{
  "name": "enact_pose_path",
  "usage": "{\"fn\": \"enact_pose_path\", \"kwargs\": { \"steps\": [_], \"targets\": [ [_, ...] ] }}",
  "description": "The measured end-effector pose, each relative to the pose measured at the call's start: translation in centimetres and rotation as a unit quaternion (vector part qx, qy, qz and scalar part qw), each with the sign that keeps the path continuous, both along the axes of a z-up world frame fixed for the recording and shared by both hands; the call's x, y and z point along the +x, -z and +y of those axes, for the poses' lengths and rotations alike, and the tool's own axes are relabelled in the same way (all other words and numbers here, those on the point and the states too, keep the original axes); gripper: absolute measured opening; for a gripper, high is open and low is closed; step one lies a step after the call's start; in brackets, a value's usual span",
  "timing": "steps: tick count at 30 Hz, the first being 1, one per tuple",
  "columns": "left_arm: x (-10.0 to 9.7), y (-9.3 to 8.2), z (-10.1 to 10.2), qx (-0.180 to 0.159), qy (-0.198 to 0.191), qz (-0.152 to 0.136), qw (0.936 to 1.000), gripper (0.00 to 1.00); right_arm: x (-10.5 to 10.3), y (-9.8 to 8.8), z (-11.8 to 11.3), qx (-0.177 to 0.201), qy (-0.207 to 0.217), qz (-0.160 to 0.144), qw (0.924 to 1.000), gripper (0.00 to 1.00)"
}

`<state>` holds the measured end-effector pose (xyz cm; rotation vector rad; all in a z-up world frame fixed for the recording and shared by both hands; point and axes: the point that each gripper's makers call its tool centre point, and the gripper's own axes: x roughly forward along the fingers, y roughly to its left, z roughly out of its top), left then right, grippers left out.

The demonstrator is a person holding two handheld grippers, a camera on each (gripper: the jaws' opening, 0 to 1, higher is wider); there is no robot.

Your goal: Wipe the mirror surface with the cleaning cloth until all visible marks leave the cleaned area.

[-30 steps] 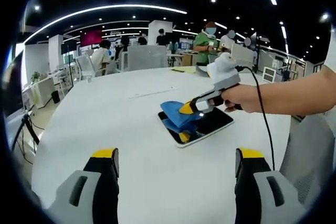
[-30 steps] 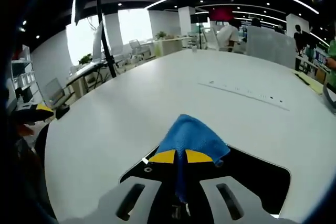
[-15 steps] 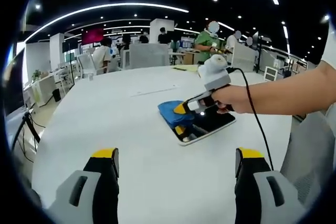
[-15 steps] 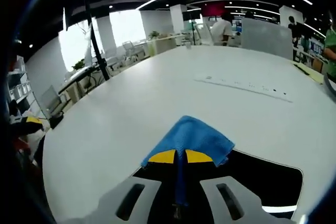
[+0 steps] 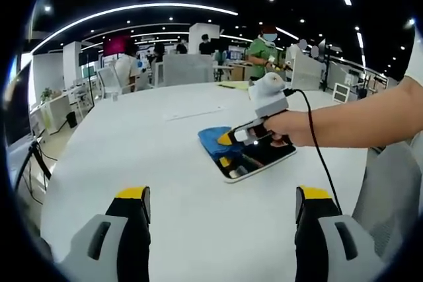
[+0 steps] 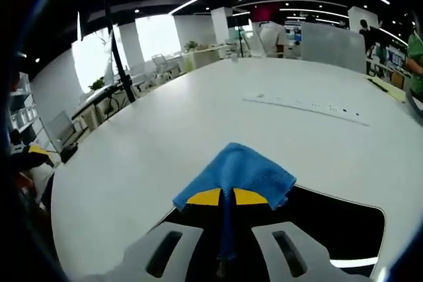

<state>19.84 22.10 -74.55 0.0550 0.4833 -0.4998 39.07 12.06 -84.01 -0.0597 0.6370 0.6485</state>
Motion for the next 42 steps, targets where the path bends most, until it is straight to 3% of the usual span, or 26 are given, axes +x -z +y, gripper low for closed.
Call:
{"fn": "enact_pose_path", "kwargs": {
  "steps": [42],
  "targets": [
    [-0.4, -0.2, -0.5, 0.002, -0.002, -0.002, 1.0000, 0.94, 0.6, 0.0, -4.7, 0.006, 0.036, -0.003, 0.9993, 0.01]
  ]
}}
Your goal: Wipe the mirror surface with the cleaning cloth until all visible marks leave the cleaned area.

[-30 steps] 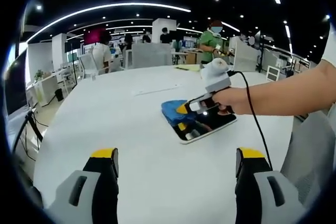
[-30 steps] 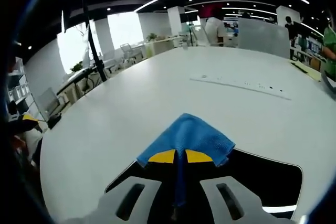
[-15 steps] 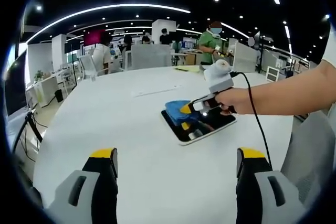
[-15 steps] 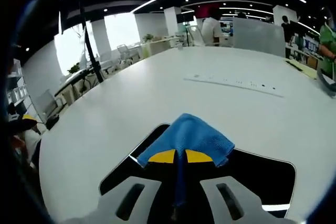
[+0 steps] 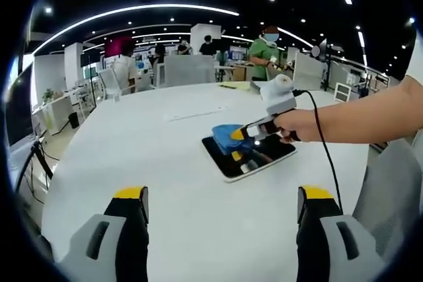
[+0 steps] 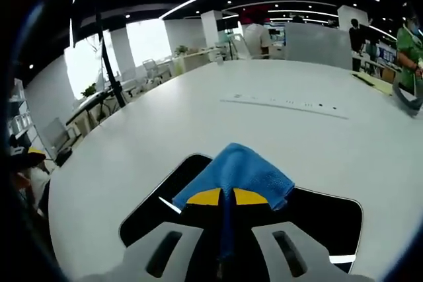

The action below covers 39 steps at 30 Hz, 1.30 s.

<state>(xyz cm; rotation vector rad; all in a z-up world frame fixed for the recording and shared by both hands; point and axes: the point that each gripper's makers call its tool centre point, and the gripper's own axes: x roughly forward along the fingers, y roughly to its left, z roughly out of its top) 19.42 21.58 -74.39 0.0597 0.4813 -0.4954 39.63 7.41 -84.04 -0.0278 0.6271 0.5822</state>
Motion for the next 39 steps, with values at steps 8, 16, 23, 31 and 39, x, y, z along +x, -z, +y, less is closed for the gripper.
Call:
{"fn": "enact_pose_path", "kwargs": {
  "steps": [8, 16, 23, 31, 39],
  "targets": [
    [0.1, -0.2, -0.1, 0.001, 0.004, -0.003, 1.0000, 0.94, 0.1, 0.1, -0.1, -0.001, 0.002, 0.001, 1.0000, 0.01],
    [-0.1, -0.2, 0.1, 0.003, 0.002, -0.003, 1.0000, 0.94, 0.1, 0.1, -0.3, -0.004, 0.000, 0.000, 1.0000, 0.01],
    [-0.1, -0.1, -0.1, 0.003, 0.004, -0.002, 1.0000, 0.93, 0.1, 0.0, -2.0, -0.006, 0.015, -0.002, 0.9999, 0.01],
    [0.0, -0.2, -0.6, 0.003, 0.011, -0.002, 0.9999, 0.93, 0.0, -0.2, -3.5, -0.006, 0.029, -0.003, 0.9996, 0.01],
    [0.1, -0.1, -0.6, 0.005, 0.013, 0.000, 0.9999, 0.93, 0.1, -0.2, -5.1, -0.003, 0.045, -0.003, 0.9990, 0.01]
  ]
}}
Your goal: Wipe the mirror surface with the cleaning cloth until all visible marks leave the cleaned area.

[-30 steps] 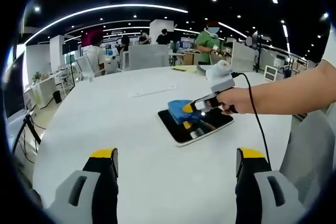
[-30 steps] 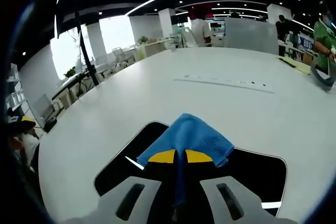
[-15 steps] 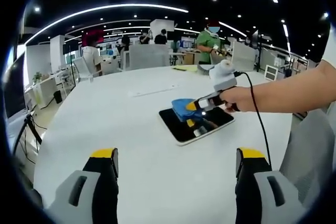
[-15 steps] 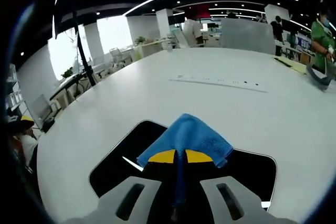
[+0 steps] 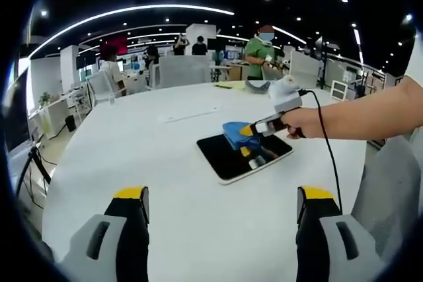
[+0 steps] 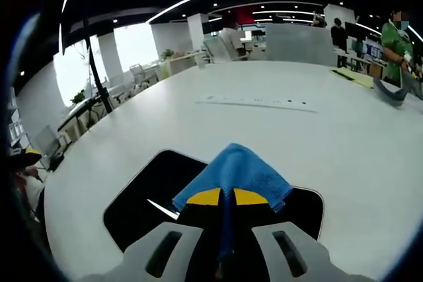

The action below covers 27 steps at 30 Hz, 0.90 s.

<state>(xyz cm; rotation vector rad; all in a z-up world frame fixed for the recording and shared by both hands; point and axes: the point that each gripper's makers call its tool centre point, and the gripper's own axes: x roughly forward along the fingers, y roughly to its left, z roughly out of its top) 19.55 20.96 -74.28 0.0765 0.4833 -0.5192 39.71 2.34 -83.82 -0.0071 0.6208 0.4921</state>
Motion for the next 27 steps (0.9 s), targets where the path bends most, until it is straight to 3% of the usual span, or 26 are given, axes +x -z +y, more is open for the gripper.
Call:
{"fn": "enact_pose_path", "kwargs": {
  "steps": [27],
  "targets": [
    [0.1, 0.0, -0.6, 0.001, 0.006, 0.000, 1.0000, 0.93, 0.2, 0.0, -3.2, 0.001, 0.031, 0.001, 0.9995, 0.01]
  ]
}}
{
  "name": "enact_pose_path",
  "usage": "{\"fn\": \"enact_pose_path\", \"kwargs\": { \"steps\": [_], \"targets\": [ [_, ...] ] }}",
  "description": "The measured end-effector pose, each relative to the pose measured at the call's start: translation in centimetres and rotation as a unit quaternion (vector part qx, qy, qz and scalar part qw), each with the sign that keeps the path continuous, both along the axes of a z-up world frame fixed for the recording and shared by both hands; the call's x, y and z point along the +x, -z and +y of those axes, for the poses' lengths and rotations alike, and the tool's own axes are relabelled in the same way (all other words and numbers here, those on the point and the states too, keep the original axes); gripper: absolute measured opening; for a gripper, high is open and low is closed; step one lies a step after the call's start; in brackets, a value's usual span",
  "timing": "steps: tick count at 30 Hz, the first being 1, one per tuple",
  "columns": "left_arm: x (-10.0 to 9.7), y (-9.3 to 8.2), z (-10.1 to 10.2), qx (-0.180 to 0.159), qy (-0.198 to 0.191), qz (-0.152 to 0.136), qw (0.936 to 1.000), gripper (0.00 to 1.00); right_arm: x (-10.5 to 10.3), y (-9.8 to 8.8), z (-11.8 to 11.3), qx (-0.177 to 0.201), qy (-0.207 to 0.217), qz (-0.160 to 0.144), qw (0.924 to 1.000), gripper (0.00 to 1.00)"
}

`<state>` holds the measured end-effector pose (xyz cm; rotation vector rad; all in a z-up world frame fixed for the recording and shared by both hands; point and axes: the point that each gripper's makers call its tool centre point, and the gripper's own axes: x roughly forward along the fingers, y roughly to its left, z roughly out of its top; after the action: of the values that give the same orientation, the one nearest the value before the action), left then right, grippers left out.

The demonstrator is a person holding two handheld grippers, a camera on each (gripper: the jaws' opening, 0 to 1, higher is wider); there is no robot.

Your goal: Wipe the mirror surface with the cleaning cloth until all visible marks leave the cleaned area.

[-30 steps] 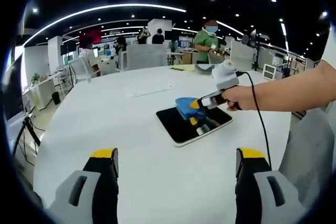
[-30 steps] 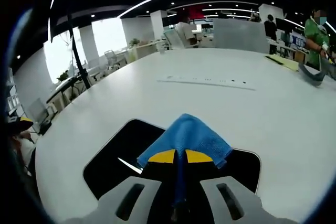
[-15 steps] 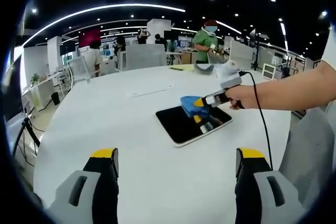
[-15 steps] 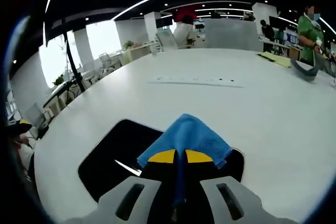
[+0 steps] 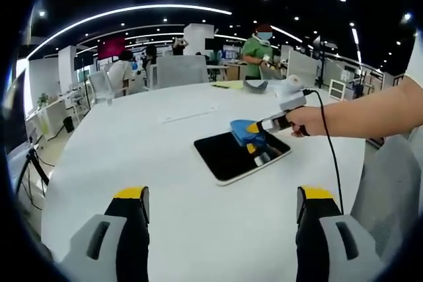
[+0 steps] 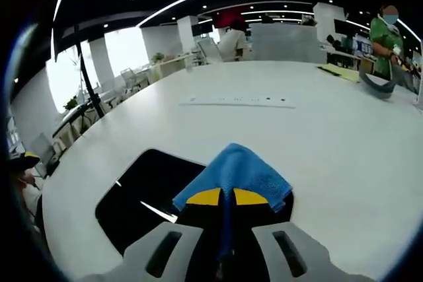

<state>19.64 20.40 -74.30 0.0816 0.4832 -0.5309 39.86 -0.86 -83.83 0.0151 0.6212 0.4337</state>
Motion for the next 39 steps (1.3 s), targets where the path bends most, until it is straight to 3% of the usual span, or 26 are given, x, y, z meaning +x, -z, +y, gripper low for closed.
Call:
{"fn": "enact_pose_path", "kwargs": {
  "steps": [23, 39],
  "targets": [
    [-0.1, 0.0, -0.2, -0.004, 0.002, -0.002, 1.0000, 0.93, -0.4, 0.0, -2.4, 0.006, 0.028, 0.001, 0.9996, 0.01],
    [-0.3, 0.2, 0.0, -0.006, -0.002, 0.000, 1.0000, 0.92, -0.4, 0.1, -2.4, 0.002, 0.024, 0.001, 0.9997, 0.01]
  ]
}}
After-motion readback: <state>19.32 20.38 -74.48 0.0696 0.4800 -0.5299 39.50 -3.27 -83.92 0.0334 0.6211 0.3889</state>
